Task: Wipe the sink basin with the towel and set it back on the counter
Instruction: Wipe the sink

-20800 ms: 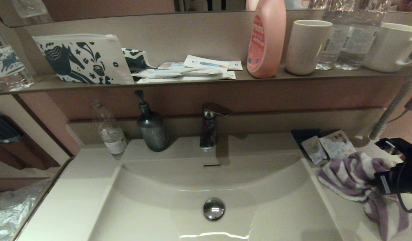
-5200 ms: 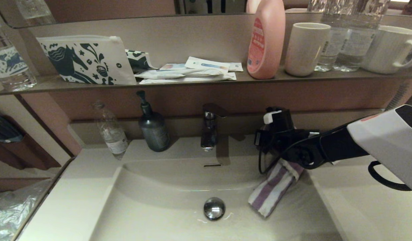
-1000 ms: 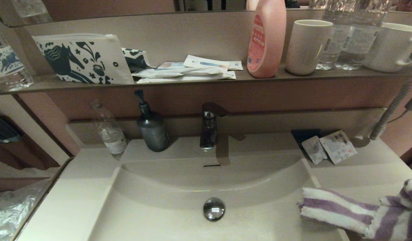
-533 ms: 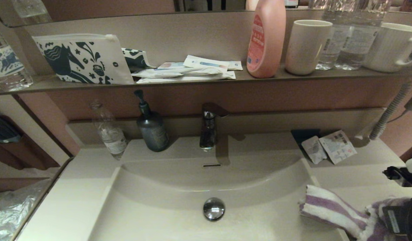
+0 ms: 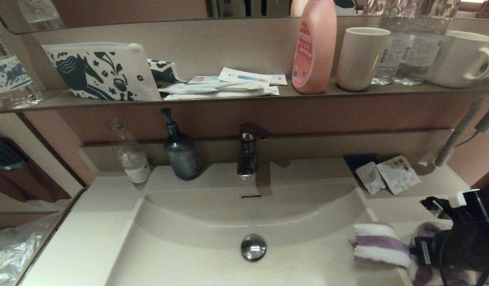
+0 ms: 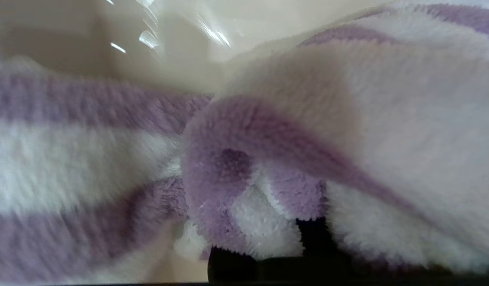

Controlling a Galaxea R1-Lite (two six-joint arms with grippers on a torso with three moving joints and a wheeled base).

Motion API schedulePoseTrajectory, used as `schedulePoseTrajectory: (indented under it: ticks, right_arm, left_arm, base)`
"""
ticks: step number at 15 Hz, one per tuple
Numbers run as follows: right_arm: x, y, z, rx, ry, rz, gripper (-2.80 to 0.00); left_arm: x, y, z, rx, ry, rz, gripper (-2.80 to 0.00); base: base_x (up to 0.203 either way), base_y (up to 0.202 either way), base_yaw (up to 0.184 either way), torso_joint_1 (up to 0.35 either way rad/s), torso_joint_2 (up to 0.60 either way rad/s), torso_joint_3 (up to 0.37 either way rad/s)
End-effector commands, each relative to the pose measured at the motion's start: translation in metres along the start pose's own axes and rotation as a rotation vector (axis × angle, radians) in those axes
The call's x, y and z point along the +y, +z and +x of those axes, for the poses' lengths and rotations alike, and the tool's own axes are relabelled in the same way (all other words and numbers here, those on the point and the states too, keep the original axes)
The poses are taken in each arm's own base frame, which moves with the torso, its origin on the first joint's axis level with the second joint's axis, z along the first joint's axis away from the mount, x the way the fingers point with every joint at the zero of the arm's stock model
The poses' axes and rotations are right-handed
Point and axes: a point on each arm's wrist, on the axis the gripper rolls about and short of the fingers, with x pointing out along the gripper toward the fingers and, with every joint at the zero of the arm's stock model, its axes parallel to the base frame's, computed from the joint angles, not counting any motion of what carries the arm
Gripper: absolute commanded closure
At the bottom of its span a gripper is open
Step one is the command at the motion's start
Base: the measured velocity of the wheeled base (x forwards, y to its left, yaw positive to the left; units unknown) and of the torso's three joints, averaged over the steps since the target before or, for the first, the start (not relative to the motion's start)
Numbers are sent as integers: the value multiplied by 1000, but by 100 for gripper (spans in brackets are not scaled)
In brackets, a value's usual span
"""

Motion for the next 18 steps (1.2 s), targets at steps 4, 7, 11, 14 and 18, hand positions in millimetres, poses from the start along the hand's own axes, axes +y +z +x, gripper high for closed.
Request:
schedulePoseTrajectory:
  ticks: [4,7,11,14,18]
  right_arm:
    - [-4,27,37,-109,12,19,0]
    - [-6,50,44,-167,9,53,0]
    - [-24,66,40,-223,-73,84,0]
    - [-57,65,34,-225,-197,95,0]
    - [-118,66,5,-278,-352,150,0]
  left_arm:
    - [0,0,0,2,0,0,0]
    - [0,0,0,2,0,0,0]
    - [0,0,0,2,0,0,0]
    - [0,0,0,2,0,0,0]
    - [0,0,0,2,0,0,0]
  base:
    - [0,0,0,0,0,0]
    - [0,0,0,0,0,0]
    - [0,0,0,0,0,0]
    - [0,0,0,0,0,0]
    - [0,0,0,0,0,0]
